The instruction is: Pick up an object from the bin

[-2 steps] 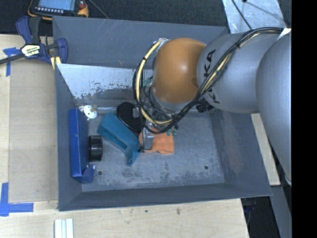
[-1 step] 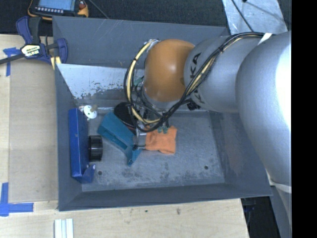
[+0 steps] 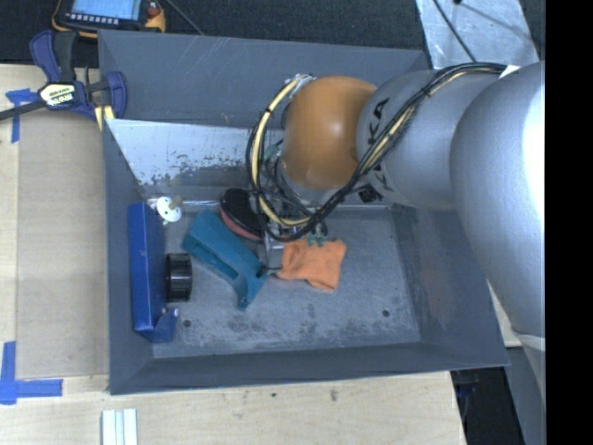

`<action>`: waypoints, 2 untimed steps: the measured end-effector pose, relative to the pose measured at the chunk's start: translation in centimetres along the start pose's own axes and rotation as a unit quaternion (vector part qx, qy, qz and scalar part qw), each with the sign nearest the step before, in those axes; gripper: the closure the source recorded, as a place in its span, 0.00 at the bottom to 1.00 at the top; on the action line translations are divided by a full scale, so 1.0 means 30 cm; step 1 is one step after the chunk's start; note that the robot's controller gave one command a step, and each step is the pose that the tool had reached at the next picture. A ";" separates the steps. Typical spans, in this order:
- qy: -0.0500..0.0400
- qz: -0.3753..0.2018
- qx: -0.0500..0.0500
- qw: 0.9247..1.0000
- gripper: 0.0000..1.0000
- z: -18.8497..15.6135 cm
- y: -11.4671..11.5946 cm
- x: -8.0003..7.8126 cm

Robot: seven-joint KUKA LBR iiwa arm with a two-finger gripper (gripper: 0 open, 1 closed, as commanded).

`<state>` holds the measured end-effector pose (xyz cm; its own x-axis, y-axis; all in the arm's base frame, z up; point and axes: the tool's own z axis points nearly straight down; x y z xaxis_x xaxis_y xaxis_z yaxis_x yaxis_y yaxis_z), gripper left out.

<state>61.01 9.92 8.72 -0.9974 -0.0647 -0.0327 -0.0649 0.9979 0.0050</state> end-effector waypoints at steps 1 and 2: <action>0.008 -0.022 0.004 1.000 1.00 0.024 0.064 -0.067; 0.008 -0.022 0.004 1.000 1.00 0.024 0.064 -0.067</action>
Offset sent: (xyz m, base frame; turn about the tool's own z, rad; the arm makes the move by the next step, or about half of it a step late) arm 0.0000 0.0000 0.0000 0.0000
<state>62.91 11.95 8.07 -0.9940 -0.1084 -0.0172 -0.1084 0.9941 -0.0046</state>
